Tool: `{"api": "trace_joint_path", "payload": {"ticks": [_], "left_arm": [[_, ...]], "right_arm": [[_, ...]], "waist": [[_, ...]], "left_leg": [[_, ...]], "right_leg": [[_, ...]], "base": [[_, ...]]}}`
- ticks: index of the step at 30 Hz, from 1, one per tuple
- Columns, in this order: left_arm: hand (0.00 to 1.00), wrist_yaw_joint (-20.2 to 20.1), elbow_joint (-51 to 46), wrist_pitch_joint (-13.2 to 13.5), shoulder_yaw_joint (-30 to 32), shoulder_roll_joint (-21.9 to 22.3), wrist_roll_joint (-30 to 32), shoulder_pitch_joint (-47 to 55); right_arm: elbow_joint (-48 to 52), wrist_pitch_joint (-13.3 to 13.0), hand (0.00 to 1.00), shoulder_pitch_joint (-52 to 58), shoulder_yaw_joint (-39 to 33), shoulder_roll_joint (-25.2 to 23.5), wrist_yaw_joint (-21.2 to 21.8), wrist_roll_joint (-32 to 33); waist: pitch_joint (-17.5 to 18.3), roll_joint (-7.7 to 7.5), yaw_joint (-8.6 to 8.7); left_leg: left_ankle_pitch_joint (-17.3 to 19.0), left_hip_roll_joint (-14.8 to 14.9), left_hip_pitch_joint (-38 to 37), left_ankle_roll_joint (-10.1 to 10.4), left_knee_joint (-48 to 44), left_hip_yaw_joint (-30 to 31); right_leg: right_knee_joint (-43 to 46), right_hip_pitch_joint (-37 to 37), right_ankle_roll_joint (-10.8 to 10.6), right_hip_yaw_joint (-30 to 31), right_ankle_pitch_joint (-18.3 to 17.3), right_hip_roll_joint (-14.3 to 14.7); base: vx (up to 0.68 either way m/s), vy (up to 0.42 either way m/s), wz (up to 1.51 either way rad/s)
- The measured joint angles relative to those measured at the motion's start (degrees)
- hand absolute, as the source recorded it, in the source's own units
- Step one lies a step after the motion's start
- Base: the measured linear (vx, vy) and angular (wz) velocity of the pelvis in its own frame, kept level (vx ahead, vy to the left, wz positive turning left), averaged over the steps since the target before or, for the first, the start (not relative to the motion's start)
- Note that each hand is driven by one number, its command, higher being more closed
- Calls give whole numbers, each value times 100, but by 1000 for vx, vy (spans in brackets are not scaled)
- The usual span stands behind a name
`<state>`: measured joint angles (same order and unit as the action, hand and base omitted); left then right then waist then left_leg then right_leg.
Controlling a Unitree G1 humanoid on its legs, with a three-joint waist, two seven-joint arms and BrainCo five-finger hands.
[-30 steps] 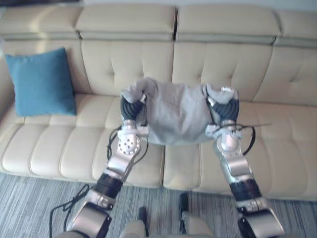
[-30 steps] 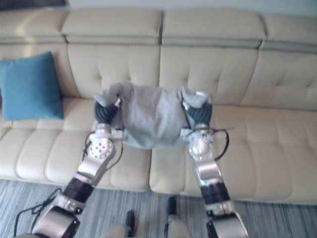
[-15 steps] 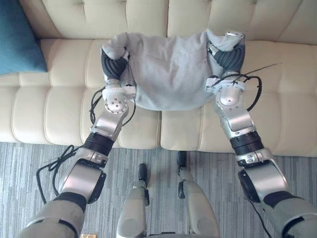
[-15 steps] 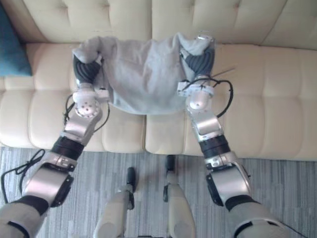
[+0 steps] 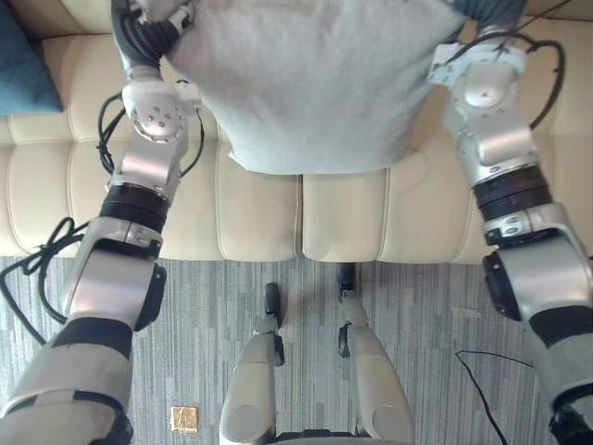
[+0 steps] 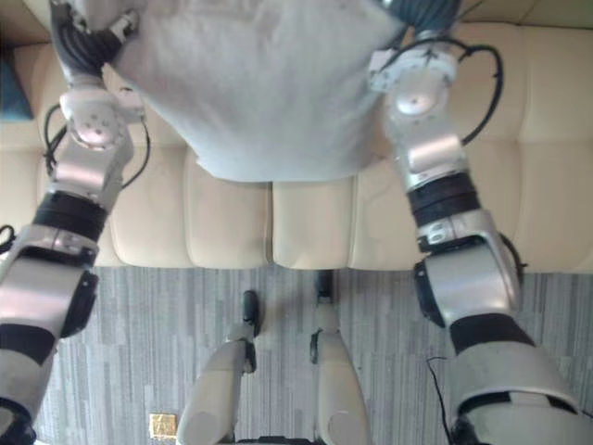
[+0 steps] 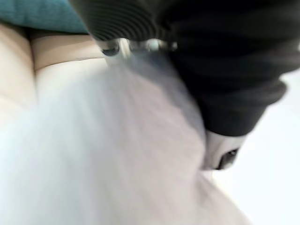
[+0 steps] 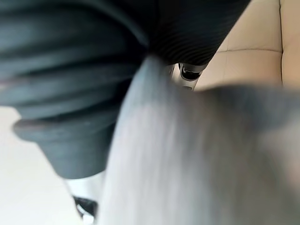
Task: Pick up cushions and gather them together orderly.
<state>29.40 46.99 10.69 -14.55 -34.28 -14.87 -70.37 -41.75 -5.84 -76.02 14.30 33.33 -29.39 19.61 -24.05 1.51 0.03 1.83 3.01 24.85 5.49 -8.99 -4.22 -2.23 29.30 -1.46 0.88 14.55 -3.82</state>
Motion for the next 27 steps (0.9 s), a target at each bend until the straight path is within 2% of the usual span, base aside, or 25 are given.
{"api": "trace_joint_path", "payload": {"ticks": [4,8,11,14,16,17,19,20,21,22,24,27], "left_arm": [[0,13,0,151,10,-538,-505,-76],[0,12,-34,381,205,-790,-942,-55],[0,-52,-453,556,556,-879,-1253,427],[0,-116,-1258,696,1166,-849,-1449,1480],[0,-142,-1774,759,1556,-612,-1459,2334],[0,-168,-2053,764,1693,-378,-1453,2796],[0,-235,-2544,774,1865,94,-1433,3700],[0,-274,-2862,772,1927,599,-1286,4486],[0,-297,-2923,764,1927,734,-1234,4683],[0,-382,-3018,747,1924,1050,-1101,5085],[0,-614,-3216,663,1865,1907,-761,6059],[0,-997,-3257,444,1727,2460,-397,6979]], "right_arm": [[-229,-43,0,-88,-1,409,208,417],[-295,-78,0,-86,-2,577,365,654],[-176,-144,0,68,-19,702,467,759],[555,-288,0,895,-125,959,533,757],[1176,-374,0,1821,-492,949,631,746],[1472,-409,0,2423,-720,932,665,736],[1929,-447,0,3477,-1212,674,756,692],[2296,-506,0,4356,-1660,259,840,507],[2362,-526,0,4564,-1735,144,859,483],[2469,-536,0,4998,-1888,-106,904,372],[2541,-556,0,6128,-2214,-916,1029,39],[2539,-506,0,7226,-2341,-1762,1247,-302]], "waist": [[-2,3,-5],[-2,3,-21],[-2,5,0],[-2,4,37],[-2,4,38],[-2,4,47],[1,-3,61],[9,-16,75],[30,-25,81],[52,-43,87],[142,-96,124],[302,-177,130]], "left_leg": [[0,-10,-2,-1,-11,-17],[-35,-60,3,-57,-15,-59],[-34,-95,1,-137,-37,-107],[-24,-119,-44,-149,-59,-81],[-9,-122,-133,-131,-126,-72],[2,-142,-212,-115,-131,-24],[31,-143,-373,-97,-131,14],[75,-148,-519,-99,-133,15],[90,-148,-542,-102,-131,15],[107,-149,-600,-104,-126,17],[168,-151,-714,-107,-124,33],[239,-148,-844,-132,-125,42]], "right_leg": [[-31,2,-189,88,138,-13],[-149,-27,-295,139,322,-60],[-207,-56,-347,215,391,-112],[-280,-151,-342,275,390,-127],[-280,-284,-314,269,322,-122],[-281,-399,-229,244,228,-121],[-281,-582,-219,233,104,-122],[-283,-731,-207,214,-70,-123],[-283,-755,-205,202,-101,-125],[-283,-811,-190,188,-145,-127],[-283,-948,-212,121,-219,-137],[-283,-1075,-224,82,-265,-136]], "base": [[-2,4,-1],[-3,6,-2],[-8,5,-3],[-2,2,3],[5,-5,3],[12,-21,14],[3,-24,11],[0,0,0],[0,0,0],[0,0,0],[10,9,5],[39,14,1]]}}
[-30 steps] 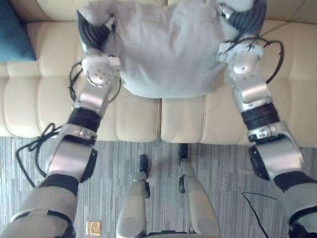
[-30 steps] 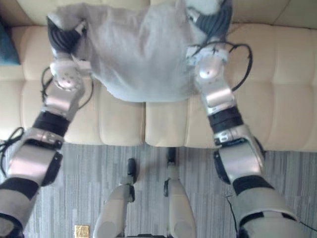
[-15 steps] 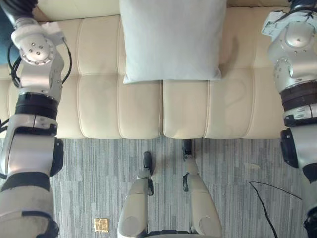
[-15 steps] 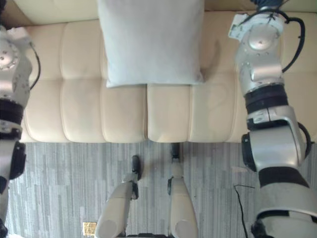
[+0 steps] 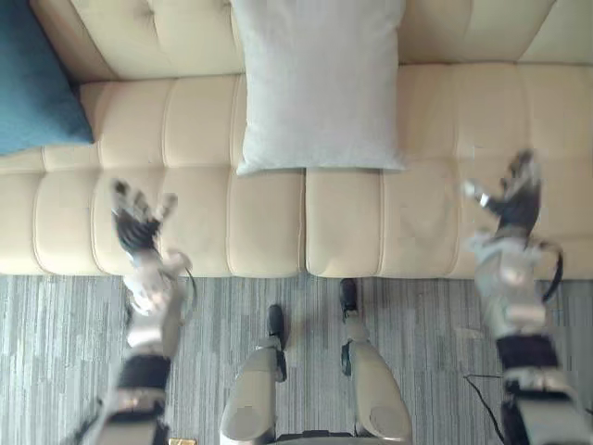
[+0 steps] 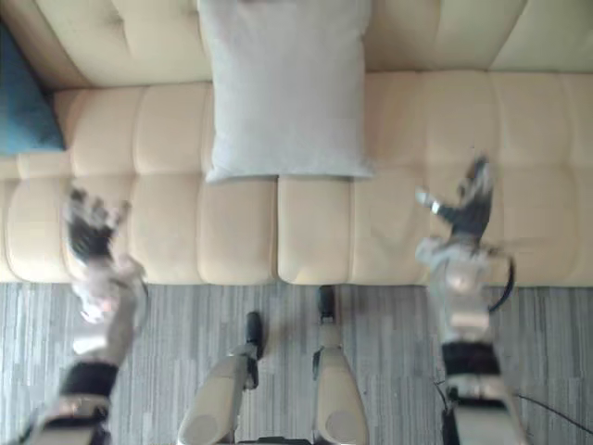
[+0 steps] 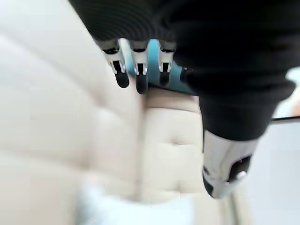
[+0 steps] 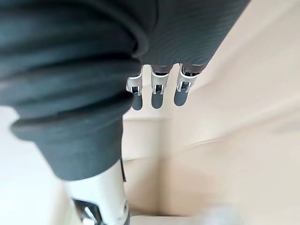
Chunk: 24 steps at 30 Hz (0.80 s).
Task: Pick up cushions and gather them together orderly.
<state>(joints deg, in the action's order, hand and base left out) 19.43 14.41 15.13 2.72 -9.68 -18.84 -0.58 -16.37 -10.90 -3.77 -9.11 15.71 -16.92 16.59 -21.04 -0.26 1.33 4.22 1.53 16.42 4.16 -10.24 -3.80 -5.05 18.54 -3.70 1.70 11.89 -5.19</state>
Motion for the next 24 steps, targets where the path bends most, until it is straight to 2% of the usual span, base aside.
{"api": "trace_joint_path", "payload": {"ticks": [2,4,6,7,11,15,21,22,23,24], "left_arm": [[0,-247,194,-103,-33,267,153,395],[0,-580,798,-235,-3,472,219,714],[0,-753,1134,-300,37,534,289,814],[0,-888,1565,-359,138,631,432,855],[0,-1213,2828,-511,457,779,919,861],[0,-1388,3510,-674,763,928,1442,935],[0,-1455,3749,-709,985,1012,1889,916],[0,-1456,3772,-712,985,1034,1940,909],[0,-1458,3974,-828,999,1038,2105,852],[0,-1458,3974,-828,999,1038,2105,852]], "right_arm": [[-61,31,0,594,1,-418,120,-161],[-394,113,0,1180,31,-863,306,-321],[-746,151,0,1332,36,-993,405,-320],[-1113,217,0,1401,34,-1071,527,-347],[-2272,375,0,1382,25,-1233,820,-587],[-2963,530,0,1402,-59,-1395,1027,-780],[-3137,636,0,1443,-476,-1522,1140,-951],[-3224,664,0,1437,-504,-1537,1152,-987],[-3462,756,0,1372,-771,-1601,1241,-980],[-3462,756,0,1372,-771,-1601,1241,-979]], "waist": [[122,-7,-2],[568,-26,-21],[749,-37,-55],[952,-23,-96],[1353,-26,-175],[1617,11,-200],[1824,44,-251],[1844,39,-298],[2002,-58,-457],[2002,-58,-457]], "left_leg": [[69,12,-185,-18,1,2],[177,90,-404,-29,9,-24],[220,119,-600,-30,16,-35],[279,139,-770,-36,50,-44],[306,193,-1173,-33,251,-58],[306,270,-1464,-22,472,-77],[321,367,-1808,5,632,-125],[331,391,-1878,21,649,-167],[325,437,-2168,39,871,-200],[325,437,-2168,39,871,-200]], "right_leg": [[0,-196,-43,-30,-55,2],[0,-427,-26,-103,-165,23],[1,-625,10,-124,-252,44],[1,-784,35,-144,-291,58],[1,-1102,97,-250,-446,70],[1,-1329,108,-328,-542,115],[0,-1623,89,-434,-646,181],[0,-1675,91,-435,-654,202],[-6,-1861,57,-649,-775,231],[-6,-1861,57,-649,-775,231]], "base": [[77,31,2],[77,25,3],[105,19,-3],[112,24,-2],[85,13,1],[70,-8,2],[66,-10,4],[0,0,0],[21,-1,-3],[0,0,0]]}}
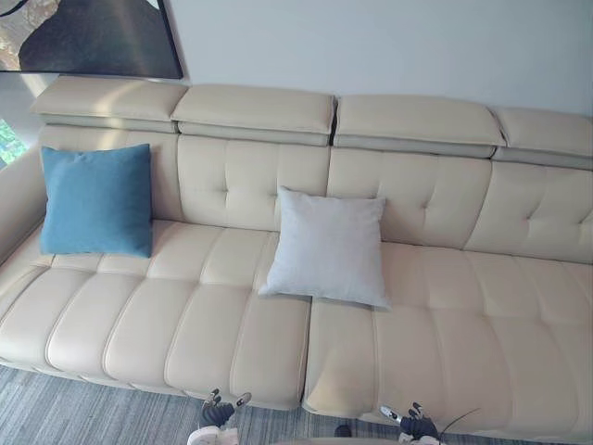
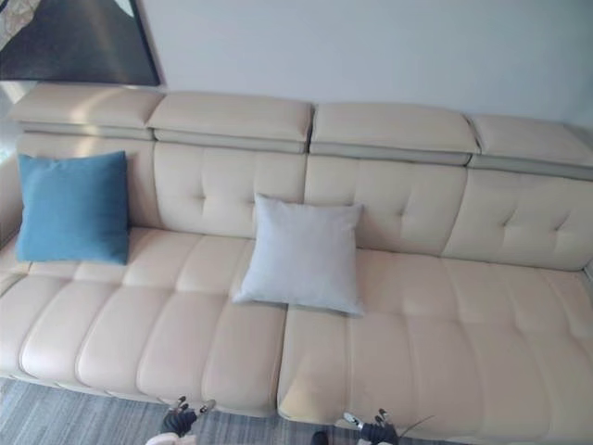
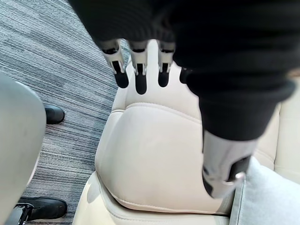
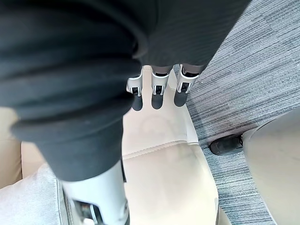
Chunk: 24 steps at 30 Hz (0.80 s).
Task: Pick up cushions and gather them together orderly.
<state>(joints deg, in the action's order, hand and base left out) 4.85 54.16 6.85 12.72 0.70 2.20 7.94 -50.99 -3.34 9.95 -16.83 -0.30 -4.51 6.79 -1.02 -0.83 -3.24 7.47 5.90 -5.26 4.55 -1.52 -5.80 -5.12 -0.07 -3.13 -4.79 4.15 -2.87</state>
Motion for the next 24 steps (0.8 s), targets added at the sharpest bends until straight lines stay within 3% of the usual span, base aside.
{"api": "trace_joint_path", "payload": {"ticks": [9,16,21,24], "left_arm": [[0,5,68,-18,114,7,3,4],[0,35,131,-122,111,-42,121,-47],[0,64,199,-134,25,-131,170,-208],[0,111,273,-202,-93,-292,228,-458]], "right_arm": [[-1,103,0,2,27,-10,-7,-87],[-4,272,0,-148,199,-68,-67,-678],[-1,310,0,-371,632,8,-120,-876],[9,334,0,-529,653,-96,-147,-924]], "waist": [[-19,-19,17],[-175,-56,42],[-300,-116,16],[-486,-248,37]], "left_leg": [[0,10,-136,1,4,-53],[70,46,-419,44,-129,-708],[259,87,-267,66,-454,-1441],[430,249,121,60,-1030,-1747]], "right_leg": [[6,-127,1,9,-1,1],[256,-167,17,362,-39,43],[620,392,3,550,-40,29],[793,780,-254,399,98,-15]], "base": [[0,1,-1],[-66,17,-26],[-99,9,-78],[-112,-35,-50]]}}
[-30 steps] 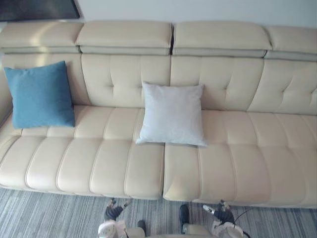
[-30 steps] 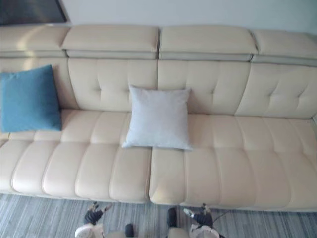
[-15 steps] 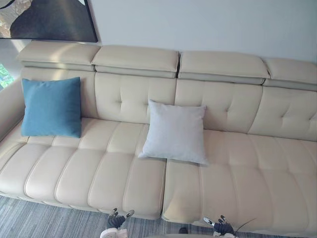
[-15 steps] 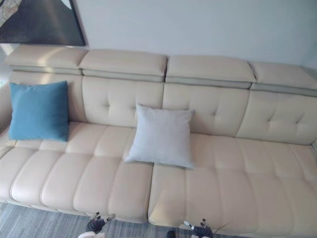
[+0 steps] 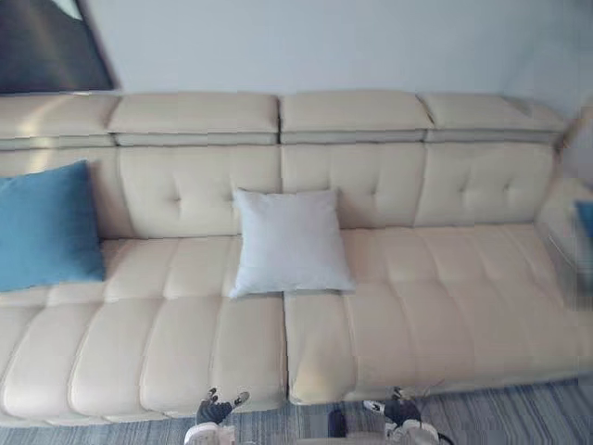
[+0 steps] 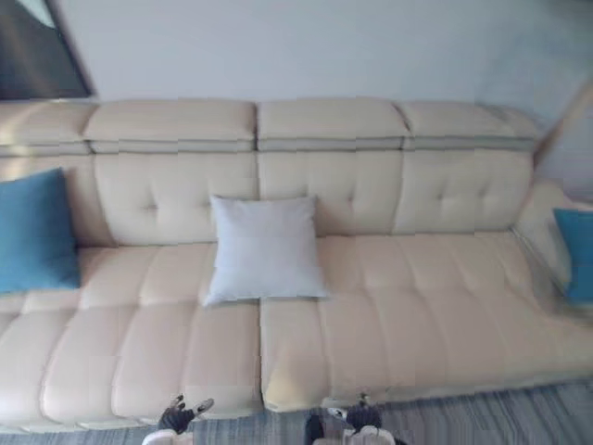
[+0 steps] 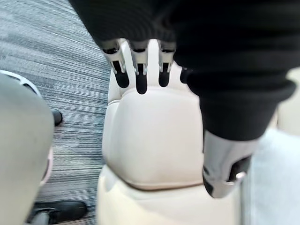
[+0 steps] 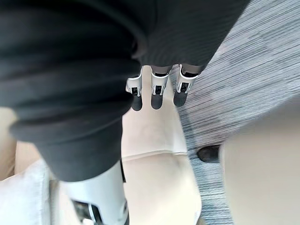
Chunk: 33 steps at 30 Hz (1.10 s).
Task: Pick up cushions and gather them together orderly.
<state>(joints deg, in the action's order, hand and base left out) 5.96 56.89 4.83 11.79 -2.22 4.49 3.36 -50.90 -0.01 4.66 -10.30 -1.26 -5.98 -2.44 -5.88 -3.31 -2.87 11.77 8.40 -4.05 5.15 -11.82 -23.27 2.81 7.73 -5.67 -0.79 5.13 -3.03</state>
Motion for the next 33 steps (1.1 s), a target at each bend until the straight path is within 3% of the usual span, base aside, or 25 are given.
{"api": "trace_joint_path", "payload": {"ticks": [1,2,3,4,5,7,8,9,10,11,14,18,20,22,24,25,26,30,33], "left_arm": [[0,6,-1,-27,1,-26,3,-43],[0,15,-13,-37,0,0,55,-134],[0,29,-13,-48,-15,-4,99,-176],[0,33,-15,-48,-53,-25,101,-178],[0,33,-15,-57,-44,-107,101,-219],[0,11,25,-74,-50,-69,99,-259],[0,7,56,-57,-42,17,93,-262],[0,31,7,-6,-41,44,92,-302],[0,51,1,-51,-128,-45,87,-341],[0,50,9,-57,-180,-140,85,-312],[0,41,118,-65,-455,-123,-8,-168],[0,43,118,-57,-675,-148,-11,-159],[0,31,112,-54,-715,-140,-15,-220],[0,27,111,-52,-642,-97,-15,-223],[0,31,103,-53,-379,-5,-20,-176],[0,31,103,-51,-363,15,-22,-144],[0,33,99,-48,-259,93,-31,-76],[0,26,66,-56,-132,-5,-70,1],[0,27,119,-57,-36,52,-71,13]], "right_arm": [[2,0,0,-4,0,-10,-12,1],[14,8,0,-54,2,-4,-29,2],[9,8,0,-48,2,-4,-37,2],[-5,4,0,-52,2,-9,-41,1],[-63,-17,0,-85,13,-40,-45,0],[-269,-85,0,-308,168,28,-71,-9],[-402,-92,0,-468,122,193,-81,-23],[-531,-72,0,-711,151,279,-87,-56],[-635,-81,0,-801,176,269,-76,-125],[-655,-66,0,-879,224,264,-74,-147],[-644,-66,0,-1036,269,455,-108,-166],[-776,-7,0,-823,250,637,-151,-194],[-874,26,0,-755,125,675,-163,-196],[-875,45,0,-705,-20,679,-171,-195],[-831,48,0,-531,-80,623,-186,-193],[-820,48,0,-470,-80,588,-185,-193],[-731,50,0,-314,-139,522,-170,-133],[-395,23,0,-8,-276,150,-136,-116],[-399,21,0,32,-262,173,-124,-90]], "waist": [[-10,-3,17],[-61,71,13],[-35,27,29],[-9,-20,37],[14,-188,71],[68,-265,-2],[134,-33,-56],[20,-22,-51],[2,-142,-64],[-5,-158,-85],[-175,233,-19],[-245,329,7],[-269,299,89],[-307,317,68],[-318,336,74],[-317,347,74],[-246,468,75],[-72,216,113],[-36,256,155]], "left_leg": [[-9,54,65,-9,-40,-27],[-16,237,175,-8,-124,-43],[-27,313,155,10,-195,9],[-27,319,161,8,-285,22],[-25,268,233,5,-605,5],[40,6,484,-213,-422,69],[-376,-186,573,-517,204,205],[-781,-260,589,-348,260,61],[-827,-344,642,-394,163,-45],[-818,-332,712,-378,101,-81],[-913,18,774,-163,42,64],[-1227,132,696,-100,272,154],[-1313,119,874,-42,224,639],[-974,84,990,-54,-252,1026],[-175,-6,883,48,-1206,1392],[-15,-17,802,68,-1314,1473],[382,8,605,12,-1077,1585],[363,-238,557,-119,-747,1085],[351,-290,374,-154,-563,850]], "right_leg": [[15,27,-127,-61,-23,-2],[1057,393,175,-511,-492,-58],[2315,491,382,-832,-941,-318],[2662,453,264,-838,-1115,-463],[2899,469,177,-829,-1200,-590],[2150,211,283,-698,-1058,-512],[1703,-110,198,-481,-1170,-412],[2812,-108,160,-503,-1719,-622],[2286,-496,-68,-341,-2041,-784],[1912,-615,-18,-393,-2079,-726],[694,-1172,199,-489,-1540,-270],[637,-1132,326,-523,-1398,-113],[708,-873,405,-497,-1318,-113],[716,-752,454,-384,-1246,-122],[717,-662,411,-46,-1146,-146],[717,-653,388,5,-1144,-141],[713,-584,282,122,-1117,-43],[440,-494,239,292,-773,-282],[263,-561,121,487,-542,-301]], "base": [[-93,-87,-6],[-3,-108,16],[46,-119,20],[103,-142,35],[43,-141,21],[-127,-85,-1],[-143,0,-15],[-80,-87,-25],[-33,-157,-27],[-128,-234,-45],[-148,-102,-20],[-223,-78,0],[-190,-7,-15],[-135,81,-46],[-128,169,-75],[-103,204,-79],[-87,199,-82],[-7,163,-58],[51,82,-30]]}}
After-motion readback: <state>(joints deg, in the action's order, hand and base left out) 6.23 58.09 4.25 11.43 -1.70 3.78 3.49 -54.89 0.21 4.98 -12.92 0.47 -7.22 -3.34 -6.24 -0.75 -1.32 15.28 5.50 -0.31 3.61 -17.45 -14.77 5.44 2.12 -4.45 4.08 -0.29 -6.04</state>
